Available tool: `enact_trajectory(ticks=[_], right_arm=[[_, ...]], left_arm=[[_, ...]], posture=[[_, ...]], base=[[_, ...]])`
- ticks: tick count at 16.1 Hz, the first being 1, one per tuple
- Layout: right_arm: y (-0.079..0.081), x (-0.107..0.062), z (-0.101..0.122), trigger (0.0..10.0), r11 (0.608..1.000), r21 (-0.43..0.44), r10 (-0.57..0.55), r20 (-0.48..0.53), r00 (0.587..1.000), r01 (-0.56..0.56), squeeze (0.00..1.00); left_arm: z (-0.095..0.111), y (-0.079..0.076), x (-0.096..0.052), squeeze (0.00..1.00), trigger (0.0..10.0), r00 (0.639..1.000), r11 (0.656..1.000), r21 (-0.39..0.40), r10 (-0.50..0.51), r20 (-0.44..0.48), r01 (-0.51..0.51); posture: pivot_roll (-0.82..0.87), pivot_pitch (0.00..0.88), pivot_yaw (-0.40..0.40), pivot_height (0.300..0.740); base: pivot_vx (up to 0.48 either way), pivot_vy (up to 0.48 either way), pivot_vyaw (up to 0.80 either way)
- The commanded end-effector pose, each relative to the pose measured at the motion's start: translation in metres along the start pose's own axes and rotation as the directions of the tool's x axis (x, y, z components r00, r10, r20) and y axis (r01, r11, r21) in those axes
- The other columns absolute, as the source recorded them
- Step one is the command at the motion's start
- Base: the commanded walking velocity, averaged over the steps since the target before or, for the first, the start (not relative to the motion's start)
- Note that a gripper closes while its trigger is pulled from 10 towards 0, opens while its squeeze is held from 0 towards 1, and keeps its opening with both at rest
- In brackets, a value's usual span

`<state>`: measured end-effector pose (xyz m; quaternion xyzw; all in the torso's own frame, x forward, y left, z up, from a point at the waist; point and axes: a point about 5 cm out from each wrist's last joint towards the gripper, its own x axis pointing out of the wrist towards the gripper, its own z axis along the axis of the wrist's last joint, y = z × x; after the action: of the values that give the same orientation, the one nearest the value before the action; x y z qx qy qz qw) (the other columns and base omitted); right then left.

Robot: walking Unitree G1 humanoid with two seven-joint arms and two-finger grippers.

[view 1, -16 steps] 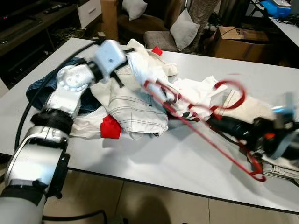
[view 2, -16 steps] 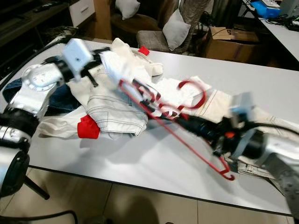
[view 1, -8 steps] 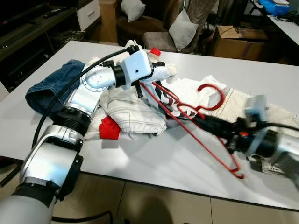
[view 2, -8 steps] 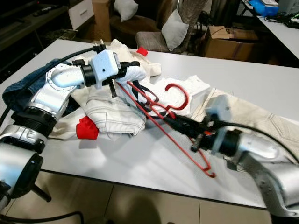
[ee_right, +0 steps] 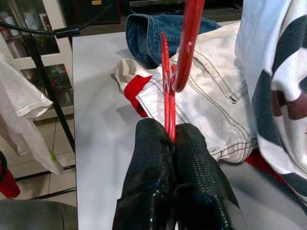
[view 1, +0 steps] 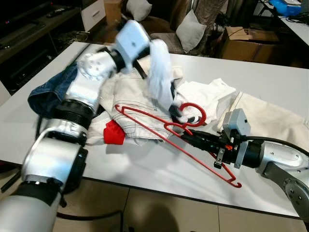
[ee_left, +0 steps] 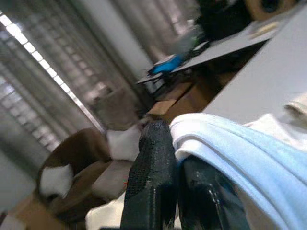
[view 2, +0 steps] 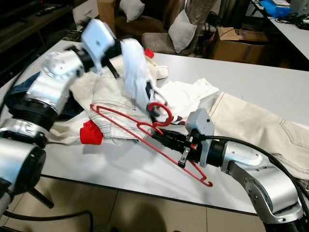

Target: Hang hanger

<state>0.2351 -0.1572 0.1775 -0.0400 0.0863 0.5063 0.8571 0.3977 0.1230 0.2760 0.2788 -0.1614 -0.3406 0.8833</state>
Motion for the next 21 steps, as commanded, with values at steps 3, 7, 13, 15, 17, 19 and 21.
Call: enact_trajectory(ticks=[3,7,13,15,17,19,21], right_arm=[[-0.003,-0.025,0.010,10.0,0.999,-0.039,0.000,0.020,1.000,0.001,0.00],[-0.004,-0.052,0.028,10.0,0.999,-0.038,0.010,0.108,0.994,-0.006,0.00],[-0.018,-0.057,0.049,10.0,0.991,0.017,-0.129,0.304,0.944,0.130,0.00],[-0.025,-0.046,0.045,10.0,0.970,0.077,-0.242,0.306,0.921,0.230,0.00],[-0.027,-0.039,0.040,10.0,0.950,0.118,-0.312,0.306,0.899,0.289,0.00],[-0.031,-0.028,0.030,10.0,0.907,0.189,-0.417,0.281,0.864,0.376,0.00],[-0.032,-0.019,0.025,10.0,0.865,0.253,-0.495,0.289,0.820,0.433,0.00]], left_arm=[[-0.026,0.022,-0.021,0.00,0.0,0.981,0.990,-0.034,0.128,-0.149,-0.134],[-0.074,0.020,-0.056,0.00,0.0,0.917,0.982,-0.026,0.167,-0.361,-0.189],[-0.123,-0.019,-0.100,0.00,7.6,0.888,0.975,-0.182,0.028,-0.458,-0.124],[-0.118,-0.030,-0.112,0.63,10.0,0.940,0.951,-0.306,-0.061,-0.335,-0.048],[-0.110,-0.036,-0.132,1.00,10.0,0.947,0.942,-0.336,-0.122,-0.296,0.016],[-0.092,-0.048,-0.163,1.00,10.0,0.949,0.905,-0.416,-0.206,-0.239,0.091],[-0.074,-0.056,-0.186,1.00,10.0,0.954,0.854,-0.505,-0.242,-0.175,0.124]], posture=[[-0.06,0.000,0.020,0.740],[-0.07,0.000,0.024,0.740],[-0.08,0.000,0.023,0.740],[-0.09,0.000,0.030,0.740],[-0.10,0.000,0.029,0.740],[-0.09,0.000,0.023,0.740],[-0.08,0.000,-0.001,0.740]], base=[[0.000,0.000,0.00],[0.000,0.000,0.00],[0.000,0.000,0.00],[0.000,0.000,0.00],[0.000,0.000,0.00],[0.000,0.000,0.00],[0.000,0.000,0.00]])
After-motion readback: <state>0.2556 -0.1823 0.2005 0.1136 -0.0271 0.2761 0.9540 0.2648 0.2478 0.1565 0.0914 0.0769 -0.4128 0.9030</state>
